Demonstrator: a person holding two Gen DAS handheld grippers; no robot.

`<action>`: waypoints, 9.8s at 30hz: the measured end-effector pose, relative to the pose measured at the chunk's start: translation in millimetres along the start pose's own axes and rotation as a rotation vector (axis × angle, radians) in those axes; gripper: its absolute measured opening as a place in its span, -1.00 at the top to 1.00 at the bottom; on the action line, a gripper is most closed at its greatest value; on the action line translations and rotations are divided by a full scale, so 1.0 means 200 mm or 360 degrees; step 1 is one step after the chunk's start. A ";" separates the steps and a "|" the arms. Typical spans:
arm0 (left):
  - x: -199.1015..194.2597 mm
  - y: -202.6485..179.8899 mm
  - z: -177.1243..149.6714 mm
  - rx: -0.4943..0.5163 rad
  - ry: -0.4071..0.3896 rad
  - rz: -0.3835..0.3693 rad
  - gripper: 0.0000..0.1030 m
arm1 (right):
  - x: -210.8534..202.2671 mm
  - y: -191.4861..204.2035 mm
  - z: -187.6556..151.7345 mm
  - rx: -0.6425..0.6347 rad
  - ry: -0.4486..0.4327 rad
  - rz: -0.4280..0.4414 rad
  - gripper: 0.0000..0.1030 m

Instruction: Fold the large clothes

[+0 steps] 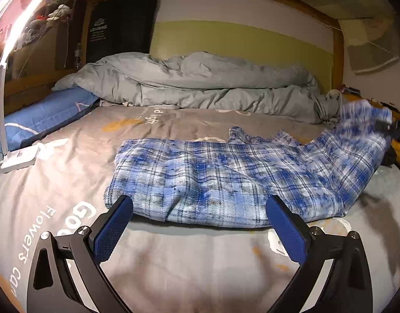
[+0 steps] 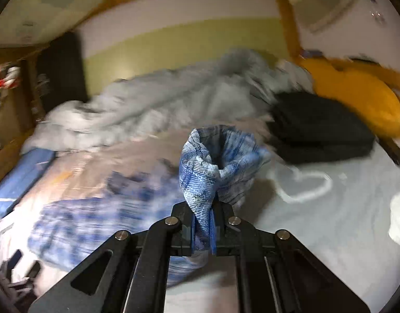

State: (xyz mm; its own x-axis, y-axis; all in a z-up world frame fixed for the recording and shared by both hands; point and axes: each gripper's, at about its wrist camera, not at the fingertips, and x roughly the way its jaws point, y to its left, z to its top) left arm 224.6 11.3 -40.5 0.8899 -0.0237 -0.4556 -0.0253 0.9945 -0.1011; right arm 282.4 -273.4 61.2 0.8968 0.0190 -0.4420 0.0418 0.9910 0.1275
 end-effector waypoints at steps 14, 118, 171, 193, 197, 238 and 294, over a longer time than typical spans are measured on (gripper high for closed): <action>-0.04 0.05 0.00 -0.0077 -0.0041 0.0005 -0.99 | 0.34 0.43 -0.37 -0.0153 0.0483 0.0382 0.83; 0.34 -0.24 0.00 -0.0303 0.0302 -0.0520 -0.68 | -0.14 -0.13 -0.06 -0.0188 0.0121 0.0122 -0.99; 0.35 -0.26 -0.03 -0.0282 0.0264 -0.0576 -0.68 | 0.58 -0.04 0.10 -0.0166 0.0488 0.0193 -0.07; 0.36 -0.37 -0.07 -0.0125 0.0356 -0.0549 -0.69 | 0.46 -0.27 -0.32 0.0183 0.0810 0.0391 -0.82; 0.37 -0.36 -0.07 -0.0132 0.0365 -0.0557 -0.69 | 0.41 -0.28 -0.33 0.0124 0.0771 0.0365 -0.82; 0.82 -0.27 0.08 -0.0644 0.0731 -0.0907 -0.06 | 0.65 -0.26 -0.37 0.0506 0.0677 0.0834 0.18; 1.29 -2.54 0.64 0.0164 0.0131 -0.0984 -0.84 | 0.64 -2.13 0.58 0.0507 0.0093 -0.0113 -0.82</action>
State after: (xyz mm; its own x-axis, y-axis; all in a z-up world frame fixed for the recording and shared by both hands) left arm 526.0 -486.5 6.6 0.6878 -0.6009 -0.4073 0.5302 0.7991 -0.2836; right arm 430.7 -709.2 53.2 0.8603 -0.0319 -0.5087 0.2472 0.8989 0.3617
